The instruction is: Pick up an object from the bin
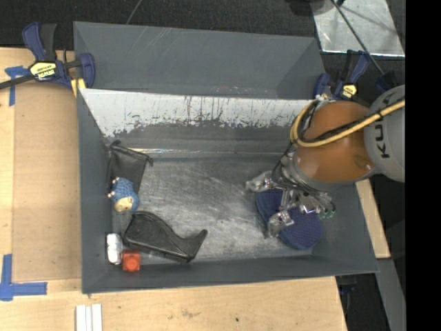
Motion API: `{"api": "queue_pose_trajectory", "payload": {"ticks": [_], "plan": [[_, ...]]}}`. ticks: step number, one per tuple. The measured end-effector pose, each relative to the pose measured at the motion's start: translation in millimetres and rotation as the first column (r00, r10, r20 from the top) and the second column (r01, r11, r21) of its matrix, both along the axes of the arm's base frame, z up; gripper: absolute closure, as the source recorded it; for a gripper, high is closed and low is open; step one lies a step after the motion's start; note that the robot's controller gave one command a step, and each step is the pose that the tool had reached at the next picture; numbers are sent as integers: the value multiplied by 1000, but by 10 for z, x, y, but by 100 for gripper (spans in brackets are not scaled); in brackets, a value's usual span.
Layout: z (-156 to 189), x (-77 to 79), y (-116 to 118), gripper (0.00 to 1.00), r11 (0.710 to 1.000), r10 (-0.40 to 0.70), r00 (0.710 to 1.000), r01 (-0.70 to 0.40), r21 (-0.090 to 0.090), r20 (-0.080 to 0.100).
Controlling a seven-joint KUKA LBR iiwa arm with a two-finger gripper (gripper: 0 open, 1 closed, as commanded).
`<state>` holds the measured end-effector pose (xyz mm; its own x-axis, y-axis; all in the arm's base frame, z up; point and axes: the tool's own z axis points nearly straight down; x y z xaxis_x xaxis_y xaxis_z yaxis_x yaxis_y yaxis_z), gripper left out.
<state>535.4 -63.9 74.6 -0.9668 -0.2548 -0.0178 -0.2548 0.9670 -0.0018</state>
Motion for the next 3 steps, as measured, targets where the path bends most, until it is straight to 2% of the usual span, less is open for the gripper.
{"api": "queue_pose_trajectory", "payload": {"ticks": [1, 2, 3], "plan": [[96, 565, -566, 0, 997, 77, 997, -77, -7, -7], [634, 630, -973, 0, 985, 170, 985, -170, -7, -9], [58, 954, -856, 0, 959, 282, 959, -282, 4, -7]]}}
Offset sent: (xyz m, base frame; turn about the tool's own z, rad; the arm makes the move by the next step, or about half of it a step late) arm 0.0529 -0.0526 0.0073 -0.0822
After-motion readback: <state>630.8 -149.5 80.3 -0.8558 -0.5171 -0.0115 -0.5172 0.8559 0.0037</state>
